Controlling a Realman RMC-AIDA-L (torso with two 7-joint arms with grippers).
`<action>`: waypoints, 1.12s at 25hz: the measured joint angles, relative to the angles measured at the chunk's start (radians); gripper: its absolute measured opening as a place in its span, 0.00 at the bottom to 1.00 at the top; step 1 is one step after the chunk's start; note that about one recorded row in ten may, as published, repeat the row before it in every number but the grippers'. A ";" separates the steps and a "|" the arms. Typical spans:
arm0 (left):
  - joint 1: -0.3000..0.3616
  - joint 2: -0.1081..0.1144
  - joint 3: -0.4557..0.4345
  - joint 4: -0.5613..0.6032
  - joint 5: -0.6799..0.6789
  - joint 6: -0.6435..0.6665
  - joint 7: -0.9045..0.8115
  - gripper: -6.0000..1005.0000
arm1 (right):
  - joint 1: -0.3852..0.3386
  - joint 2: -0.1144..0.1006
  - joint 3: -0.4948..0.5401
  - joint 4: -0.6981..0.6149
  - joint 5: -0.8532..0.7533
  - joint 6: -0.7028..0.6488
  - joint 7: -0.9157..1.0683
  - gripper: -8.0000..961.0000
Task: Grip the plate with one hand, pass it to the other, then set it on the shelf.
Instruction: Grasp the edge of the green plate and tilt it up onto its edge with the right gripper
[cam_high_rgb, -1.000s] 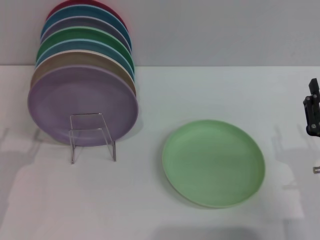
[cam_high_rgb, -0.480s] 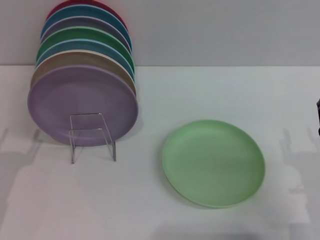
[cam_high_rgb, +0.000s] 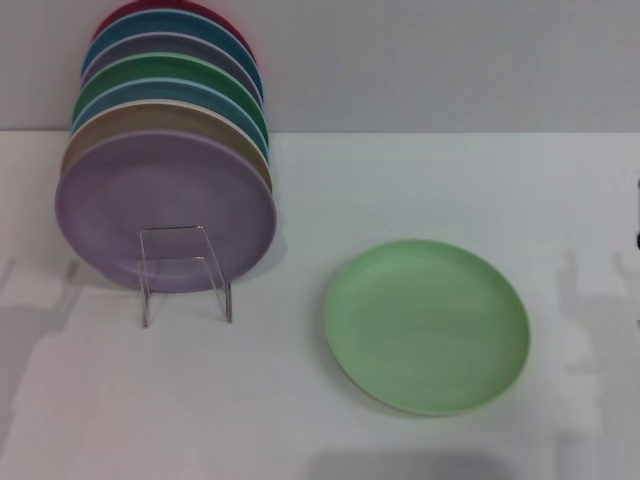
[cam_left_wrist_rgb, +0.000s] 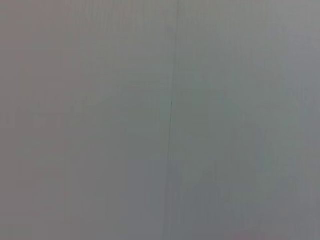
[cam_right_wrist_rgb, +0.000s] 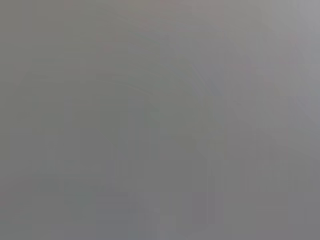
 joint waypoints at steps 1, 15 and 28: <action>0.000 0.000 0.000 0.000 0.000 0.000 0.000 0.80 | 0.000 0.000 0.000 0.000 0.000 0.000 0.000 0.56; 0.000 0.002 0.000 -0.002 -0.001 0.008 0.007 0.80 | -0.107 0.005 0.446 0.598 0.175 0.961 -0.490 0.56; -0.001 0.002 0.000 -0.002 -0.002 0.007 0.008 0.80 | -0.114 0.003 0.642 0.782 0.891 1.076 -1.307 0.56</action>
